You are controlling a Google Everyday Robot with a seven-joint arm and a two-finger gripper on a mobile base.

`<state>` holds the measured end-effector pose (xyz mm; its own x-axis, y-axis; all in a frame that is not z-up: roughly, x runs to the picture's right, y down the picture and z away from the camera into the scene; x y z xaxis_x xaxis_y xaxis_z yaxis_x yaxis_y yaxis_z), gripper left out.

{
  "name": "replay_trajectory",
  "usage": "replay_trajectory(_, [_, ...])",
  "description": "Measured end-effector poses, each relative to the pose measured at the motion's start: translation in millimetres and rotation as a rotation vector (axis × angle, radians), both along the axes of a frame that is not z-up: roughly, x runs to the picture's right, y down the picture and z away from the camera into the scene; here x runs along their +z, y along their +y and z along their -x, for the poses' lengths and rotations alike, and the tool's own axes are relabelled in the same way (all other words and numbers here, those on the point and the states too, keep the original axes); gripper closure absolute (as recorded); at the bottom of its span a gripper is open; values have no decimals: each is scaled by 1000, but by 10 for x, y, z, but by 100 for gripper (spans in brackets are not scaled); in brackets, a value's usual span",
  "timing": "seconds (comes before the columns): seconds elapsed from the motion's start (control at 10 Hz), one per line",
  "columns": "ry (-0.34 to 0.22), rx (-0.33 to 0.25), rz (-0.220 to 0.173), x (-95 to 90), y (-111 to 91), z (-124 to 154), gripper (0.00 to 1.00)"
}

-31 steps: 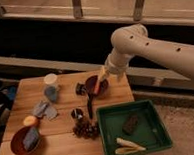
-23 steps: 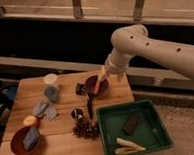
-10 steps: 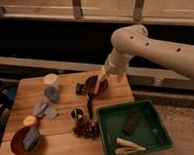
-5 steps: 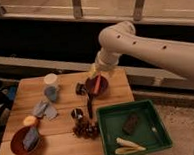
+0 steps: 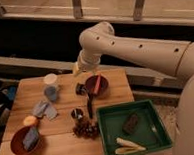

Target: Stack cups on top of each other

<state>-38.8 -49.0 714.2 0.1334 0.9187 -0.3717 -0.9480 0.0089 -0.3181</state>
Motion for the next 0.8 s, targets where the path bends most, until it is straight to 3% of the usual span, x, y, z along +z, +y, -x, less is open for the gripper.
replay_trajectory(0.4, [-17, -6, 6, 38, 35, 78, 35])
replay_trajectory(0.8, [-79, -50, 19, 359, 75, 785, 35])
